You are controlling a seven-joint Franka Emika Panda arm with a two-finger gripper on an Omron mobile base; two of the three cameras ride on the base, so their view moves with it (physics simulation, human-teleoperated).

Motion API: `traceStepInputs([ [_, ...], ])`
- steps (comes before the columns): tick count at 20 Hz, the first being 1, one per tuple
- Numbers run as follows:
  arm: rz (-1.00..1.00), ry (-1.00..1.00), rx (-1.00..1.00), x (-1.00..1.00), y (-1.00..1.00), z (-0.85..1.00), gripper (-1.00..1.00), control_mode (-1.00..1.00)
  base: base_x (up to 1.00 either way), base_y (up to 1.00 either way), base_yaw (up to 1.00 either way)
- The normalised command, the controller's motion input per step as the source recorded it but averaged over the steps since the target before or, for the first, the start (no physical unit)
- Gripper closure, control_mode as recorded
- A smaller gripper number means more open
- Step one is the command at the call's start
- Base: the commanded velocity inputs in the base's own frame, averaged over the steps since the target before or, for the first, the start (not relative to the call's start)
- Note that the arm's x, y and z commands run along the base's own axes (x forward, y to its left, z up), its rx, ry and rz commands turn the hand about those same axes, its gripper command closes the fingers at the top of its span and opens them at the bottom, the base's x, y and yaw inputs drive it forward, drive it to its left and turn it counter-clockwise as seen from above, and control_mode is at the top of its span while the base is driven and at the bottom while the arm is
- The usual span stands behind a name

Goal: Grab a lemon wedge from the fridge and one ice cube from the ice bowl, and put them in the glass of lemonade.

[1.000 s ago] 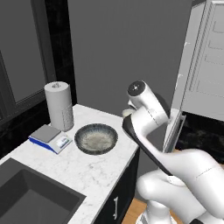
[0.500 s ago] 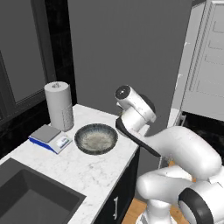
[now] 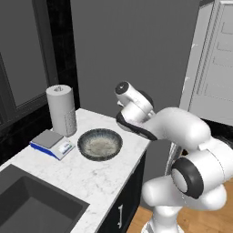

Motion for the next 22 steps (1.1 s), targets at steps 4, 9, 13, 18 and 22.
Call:
traceStepInputs([
  [4, 0.0, 0.0, -0.04, 0.32, 0.0, -0.35, 1.0, -1.0, 0.0, 0.0, 0.0],
  [9, 0.0, 0.0, -0.05, 0.33, 0.0, -0.4, 1.0, -1.0, 0.0, 0.0, 0.0],
  [13, 0.0, 0.0, -0.03, 0.33, 0.0, -0.28, 1.0, -1.0, 0.0, 0.0, 0.0],
  [18, 0.0, 0.0, -0.02, 0.41, 0.0, -0.21, 1.0, -1.0, 0.0, 0.0, 0.0],
  [22, 0.0, 0.0, -0.02, 0.44, 0.0, -0.2, 1.0, -1.0, 0.0, 0.0, 0.0],
])
